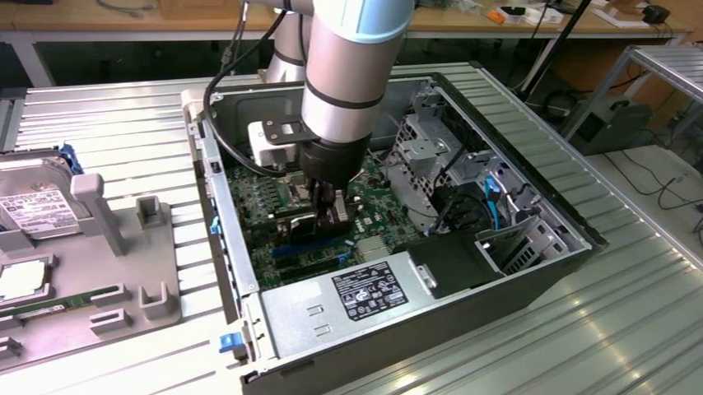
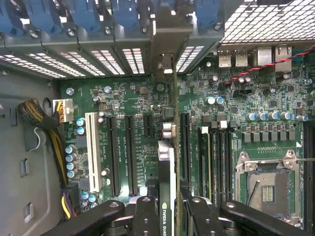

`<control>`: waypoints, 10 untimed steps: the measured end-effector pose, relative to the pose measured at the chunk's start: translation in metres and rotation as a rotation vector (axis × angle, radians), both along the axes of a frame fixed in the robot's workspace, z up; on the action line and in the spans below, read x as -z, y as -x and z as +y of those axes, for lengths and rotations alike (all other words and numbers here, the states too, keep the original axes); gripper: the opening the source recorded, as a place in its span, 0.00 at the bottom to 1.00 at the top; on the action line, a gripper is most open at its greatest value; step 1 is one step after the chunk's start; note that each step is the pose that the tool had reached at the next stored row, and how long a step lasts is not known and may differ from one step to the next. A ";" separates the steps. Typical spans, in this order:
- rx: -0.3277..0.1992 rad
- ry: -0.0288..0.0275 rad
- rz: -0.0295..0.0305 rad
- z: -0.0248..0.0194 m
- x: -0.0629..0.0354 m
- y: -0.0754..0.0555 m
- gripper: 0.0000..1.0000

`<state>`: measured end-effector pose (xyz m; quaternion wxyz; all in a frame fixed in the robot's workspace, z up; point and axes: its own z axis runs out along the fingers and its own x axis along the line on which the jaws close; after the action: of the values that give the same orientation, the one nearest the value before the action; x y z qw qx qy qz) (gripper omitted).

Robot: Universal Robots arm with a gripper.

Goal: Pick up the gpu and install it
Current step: 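Insert the gpu into the slot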

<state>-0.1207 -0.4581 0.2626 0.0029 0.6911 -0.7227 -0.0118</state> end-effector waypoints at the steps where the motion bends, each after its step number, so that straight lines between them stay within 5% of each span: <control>1: 0.000 0.0000 0.0001 0.0000 0.0003 0.000 0.27; 10: 0.000 0.0001 -0.0006 0.0000 0.0076 0.000 0.27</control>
<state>-0.1209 -0.4581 0.2550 0.0027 0.6911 -0.7227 -0.0116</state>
